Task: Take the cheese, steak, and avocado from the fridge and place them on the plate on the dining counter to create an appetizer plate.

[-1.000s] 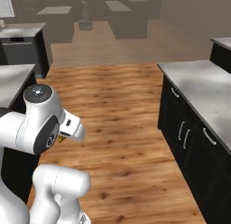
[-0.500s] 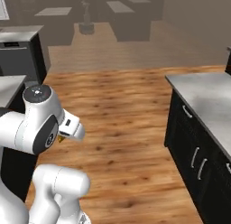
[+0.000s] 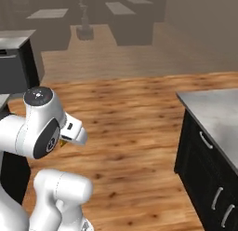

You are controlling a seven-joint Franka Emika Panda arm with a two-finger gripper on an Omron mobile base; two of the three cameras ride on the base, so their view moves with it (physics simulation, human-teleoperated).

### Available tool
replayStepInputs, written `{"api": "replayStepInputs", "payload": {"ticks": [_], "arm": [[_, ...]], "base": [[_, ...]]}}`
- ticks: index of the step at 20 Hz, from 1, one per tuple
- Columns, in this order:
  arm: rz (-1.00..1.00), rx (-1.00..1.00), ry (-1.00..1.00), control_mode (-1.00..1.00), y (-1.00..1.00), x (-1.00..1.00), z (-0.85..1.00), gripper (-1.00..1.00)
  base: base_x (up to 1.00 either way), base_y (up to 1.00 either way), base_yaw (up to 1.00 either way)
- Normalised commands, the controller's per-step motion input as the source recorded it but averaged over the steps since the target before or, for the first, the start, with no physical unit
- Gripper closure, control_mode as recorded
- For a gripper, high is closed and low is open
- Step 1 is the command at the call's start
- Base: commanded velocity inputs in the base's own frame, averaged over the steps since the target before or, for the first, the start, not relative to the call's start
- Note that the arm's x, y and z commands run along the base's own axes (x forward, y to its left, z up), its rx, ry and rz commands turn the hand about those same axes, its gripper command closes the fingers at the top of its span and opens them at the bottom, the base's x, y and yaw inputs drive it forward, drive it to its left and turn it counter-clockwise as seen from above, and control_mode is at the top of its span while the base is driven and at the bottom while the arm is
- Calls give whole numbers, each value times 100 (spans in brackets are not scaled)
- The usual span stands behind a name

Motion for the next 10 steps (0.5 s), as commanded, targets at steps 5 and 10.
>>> {"api": "replayStepInputs", "payload": {"ticks": [5,10], "arm": [[0,0,0,100,0,0,0,100],[0,0,0,100,0,0,0,100]], "base": [[100,0,-17],[100,0,-28]]}}
